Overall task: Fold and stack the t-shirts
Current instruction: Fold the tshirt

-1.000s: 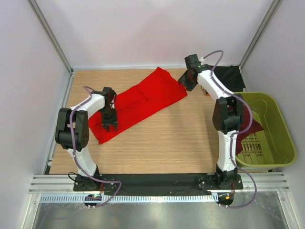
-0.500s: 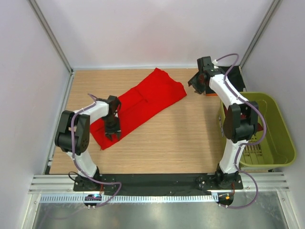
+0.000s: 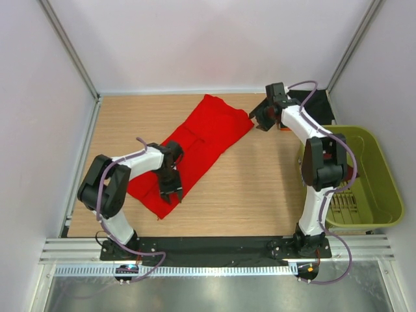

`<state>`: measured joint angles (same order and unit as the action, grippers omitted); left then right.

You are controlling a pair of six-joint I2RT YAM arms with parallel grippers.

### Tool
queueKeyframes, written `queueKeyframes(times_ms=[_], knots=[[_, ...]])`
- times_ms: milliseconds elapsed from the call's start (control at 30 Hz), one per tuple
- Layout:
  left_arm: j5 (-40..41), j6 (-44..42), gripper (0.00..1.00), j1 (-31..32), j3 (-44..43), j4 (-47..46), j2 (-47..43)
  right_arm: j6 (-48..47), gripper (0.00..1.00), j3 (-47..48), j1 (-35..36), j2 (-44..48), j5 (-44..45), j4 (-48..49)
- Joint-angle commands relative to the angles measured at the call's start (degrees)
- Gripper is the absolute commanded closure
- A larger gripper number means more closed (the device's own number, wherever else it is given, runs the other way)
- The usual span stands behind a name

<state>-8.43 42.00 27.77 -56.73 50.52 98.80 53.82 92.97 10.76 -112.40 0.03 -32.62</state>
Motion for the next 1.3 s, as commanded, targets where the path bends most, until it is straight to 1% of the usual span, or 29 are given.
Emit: queueKeyframes(times_ms=[0,167,333,467,600,733,800,900,967,1000,1033,1100,1167,1267], knots=[[-3.61,5.19,0.56,0.0,2.14,-4.29,-0.98,0.85,0.44,-1.56,0.05,-2.82,-2.76,7.47],[-4.84,6.52,0.56,0.27,1.71,-4.03,-2.74,-4.06,0.43,-2.09,-1.09,-6.51,-6.44,13.63],[-4.59,7.04,0.56,0.44,1.01,-3.59,-3.44,-4.25,0.44,-1.74,-2.24,-9.06,-8.56,13.72],[-4.05,6.17,0.55,0.44,-0.04,-2.97,-2.22,-5.22,0.44,-4.46,-4.08,-9.41,-9.0,17.15],[-5.11,7.04,0.55,0.53,1.09,-4.2,-2.3,-6.71,0.44,-2.54,-4.96,-12.48,-11.8,18.73],[-6.25,8.27,0.55,1.14,0.92,-4.55,-2.65,-7.15,0.48,-1.48,-5.05,-14.42,-14.44,21.37],[-6.43,8.63,0.55,1.32,0.48,-4.38,-2.74,-7.33,0.49,-1.39,-4.96,-14.69,-14.27,21.55],[-6.69,9.5,0.54,1.59,0.22,-4.03,-2.83,-7.86,0.54,-1.39,-5.05,-15.22,-14.1,22.16],[-6.43,10.29,0.53,1.85,0.39,-3.68,-3.52,-7.86,0.62,-0.16,-5.05,-16.27,-14.45,22.08],[-6.08,10.56,0.53,1.94,0.48,-3.5,-3.7,-7.86,0.68,0.54,-5.14,-16.71,-14.45,21.81],[-5.9,10.82,0.53,2.02,0.74,-3.33,-4.05,-7.94,0.82,2.2,-5.14,-17.5,-14.27,21.46],[-5.72,11.53,0.52,2.2,0.92,-3.15,-4.93,-8.73,0.94,3.88,-5.31,-18.12,-13.92,20.67],[-5.99,12.14,0.52,2.46,0.4,-2.8,-5.37,-9.52,0.99,7.04,-5.32,-19.17,-12.96,18.75],[-7.48,12.58,0.52,3.87,-3.81,-2.62,-6.69,-11.37,0.99,12.49,-5.67,-21.27,-11.2,15.23]])
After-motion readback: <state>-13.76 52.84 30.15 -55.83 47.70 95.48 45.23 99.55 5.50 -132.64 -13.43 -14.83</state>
